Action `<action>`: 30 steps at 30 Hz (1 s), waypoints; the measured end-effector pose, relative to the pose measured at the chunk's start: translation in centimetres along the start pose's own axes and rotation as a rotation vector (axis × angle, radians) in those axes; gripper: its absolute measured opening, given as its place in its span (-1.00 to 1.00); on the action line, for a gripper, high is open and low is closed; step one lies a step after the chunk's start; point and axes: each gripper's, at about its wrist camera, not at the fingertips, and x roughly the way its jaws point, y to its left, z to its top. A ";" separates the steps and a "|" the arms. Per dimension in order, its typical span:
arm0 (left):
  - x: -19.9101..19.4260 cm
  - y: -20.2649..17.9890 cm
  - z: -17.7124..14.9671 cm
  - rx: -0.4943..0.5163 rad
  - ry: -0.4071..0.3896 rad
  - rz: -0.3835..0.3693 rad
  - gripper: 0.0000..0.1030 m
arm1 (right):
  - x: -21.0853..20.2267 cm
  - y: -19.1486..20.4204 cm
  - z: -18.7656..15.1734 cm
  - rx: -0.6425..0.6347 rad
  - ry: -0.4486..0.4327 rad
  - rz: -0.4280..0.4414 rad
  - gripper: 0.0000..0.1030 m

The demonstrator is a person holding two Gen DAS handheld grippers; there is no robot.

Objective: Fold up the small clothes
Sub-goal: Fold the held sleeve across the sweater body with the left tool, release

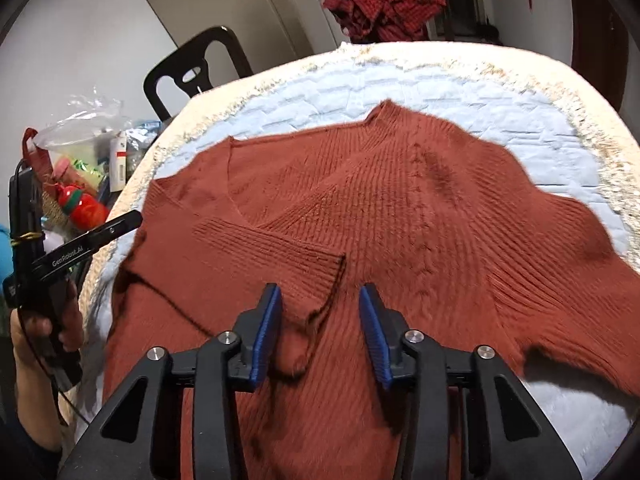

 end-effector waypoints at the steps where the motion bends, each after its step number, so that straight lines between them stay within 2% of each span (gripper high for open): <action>1: 0.6 -0.2 0.2 0.010 0.012 -0.007 -0.22 | 0.1 0.1 0.1 -0.002 0.000 -0.003 -0.34; 2: 1.1 -0.5 0.3 0.024 0.020 0.000 -0.56 | 0.4 0.3 0.2 -0.009 0.000 -0.009 -0.45; 3: 1.6 -0.8 0.4 0.040 0.027 0.010 -0.78 | 0.5 0.4 0.4 -0.015 -0.002 -0.013 -0.57; 4: 1.9 -0.9 0.4 0.048 0.030 0.007 -0.78 | 0.6 0.4 0.5 -0.013 -0.001 -0.008 -0.83; 7: 0.6 -0.7 0.3 0.046 -0.020 -0.033 -0.82 | 0.4 0.4 1.2 -0.001 -0.005 0.015 -0.88; 10: -0.8 1.1 0.7 0.011 -0.069 -0.079 -0.82 | -0.8 0.8 2.2 -0.007 -0.056 0.053 -0.94; 12: -1.0 2.5 0.9 -0.025 -0.074 -0.092 -0.82 | -1.0 1.1 3.0 -0.012 -0.085 0.085 -0.94; 15: 0.0 3.8 0.5 -0.068 -0.040 -0.113 -0.81 | 0.2 1.4 4.2 -0.009 -0.090 0.101 -0.94; 18: 1.1 3.9 0.0 -0.071 -0.001 -0.093 -0.68 | 2.7 0.8 4.6 0.003 -0.020 0.073 -0.93; 21: -0.3 4.2 -0.1 -0.089 -0.032 -0.068 -0.69 | 2.5 0.7 4.2 -0.007 -0.034 0.013 -0.92; 23: -1.9 4.0 -0.2 -0.070 -0.070 -0.040 -0.68 | 1.1 0.8 3.8 -0.013 -0.064 0.007 -0.91; 26: -3.9 2.5 -0.9 -0.030 -0.091 -0.069 -0.68 | -0.5 1.2 3.0 -0.032 -0.086 0.035 -0.91; 30: -3.0 -0.5 -2.8 0.060 -0.015 -0.110 -0.67 | 0.8 2.1 1.2 -0.104 -0.007 0.043 -0.92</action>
